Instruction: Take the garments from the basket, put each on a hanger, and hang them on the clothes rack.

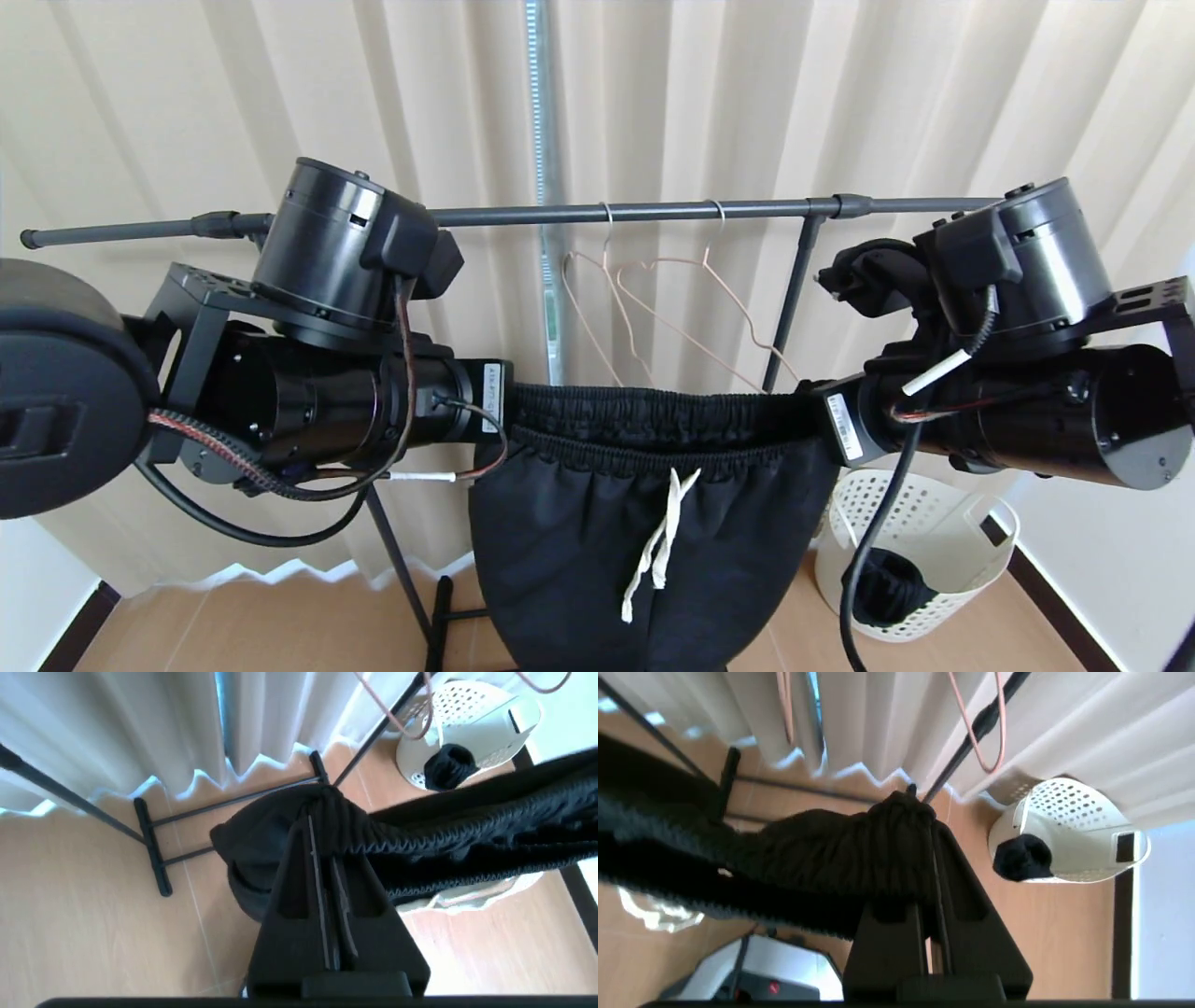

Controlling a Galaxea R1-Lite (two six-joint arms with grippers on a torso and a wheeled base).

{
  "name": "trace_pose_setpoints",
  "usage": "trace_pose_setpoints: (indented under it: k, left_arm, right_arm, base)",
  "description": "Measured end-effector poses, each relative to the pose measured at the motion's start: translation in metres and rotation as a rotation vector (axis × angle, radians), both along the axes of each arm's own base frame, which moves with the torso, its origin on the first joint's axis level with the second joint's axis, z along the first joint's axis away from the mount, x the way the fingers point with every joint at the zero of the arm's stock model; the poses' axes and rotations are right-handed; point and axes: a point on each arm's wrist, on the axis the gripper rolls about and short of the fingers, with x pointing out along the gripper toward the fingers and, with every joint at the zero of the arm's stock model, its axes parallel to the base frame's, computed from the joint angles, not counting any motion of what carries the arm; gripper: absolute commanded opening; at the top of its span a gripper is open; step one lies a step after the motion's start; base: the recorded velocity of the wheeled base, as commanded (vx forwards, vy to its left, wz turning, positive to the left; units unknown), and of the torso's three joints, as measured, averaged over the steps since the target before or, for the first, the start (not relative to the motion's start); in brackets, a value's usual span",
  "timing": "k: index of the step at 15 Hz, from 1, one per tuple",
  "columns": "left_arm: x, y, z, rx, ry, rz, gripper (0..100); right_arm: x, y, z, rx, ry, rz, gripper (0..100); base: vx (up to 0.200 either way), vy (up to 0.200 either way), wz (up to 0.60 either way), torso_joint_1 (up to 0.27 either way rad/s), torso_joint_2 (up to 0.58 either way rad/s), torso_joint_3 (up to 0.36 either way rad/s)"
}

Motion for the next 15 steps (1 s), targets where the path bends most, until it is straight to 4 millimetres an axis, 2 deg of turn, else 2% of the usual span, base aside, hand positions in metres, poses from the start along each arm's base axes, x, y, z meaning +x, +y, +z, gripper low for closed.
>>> trace_pose_setpoints:
  k: [4,7,10,11,15]
  left_arm:
    - [0.013,-0.011,0.016,-0.041,-0.046,-0.011,0]
    - [0.028,-0.024,0.032,-0.062,-0.107,-0.036,0]
    - [0.039,-0.035,0.039,-0.089,-0.128,-0.069,0]
    - [0.043,-0.039,0.042,-0.111,-0.13,-0.095,0]
    - [0.054,-0.056,0.041,-0.138,-0.131,-0.148,0]
  right_arm:
    - [-0.028,-0.004,-0.01,-0.129,0.02,0.156,0]
    - [-0.06,0.014,-0.013,-0.117,0.032,0.319,0]
    - [-0.087,0.032,-0.015,-0.027,0.066,0.438,0]
    - [-0.093,0.042,-0.013,0.055,0.077,0.448,0]
    - [-0.101,0.088,-0.007,0.376,0.123,0.406,0]
  base:
    - [0.0,0.0,0.0,0.0,0.0,0.0]
    - [0.0,0.0,0.0,0.0,0.0,0.0]
    - [0.0,0.0,0.0,0.0,0.0,0.0]
    - [0.0,0.0,0.0,0.0,0.0,0.0]
    - [0.0,0.0,0.0,0.0,0.0,0.0]
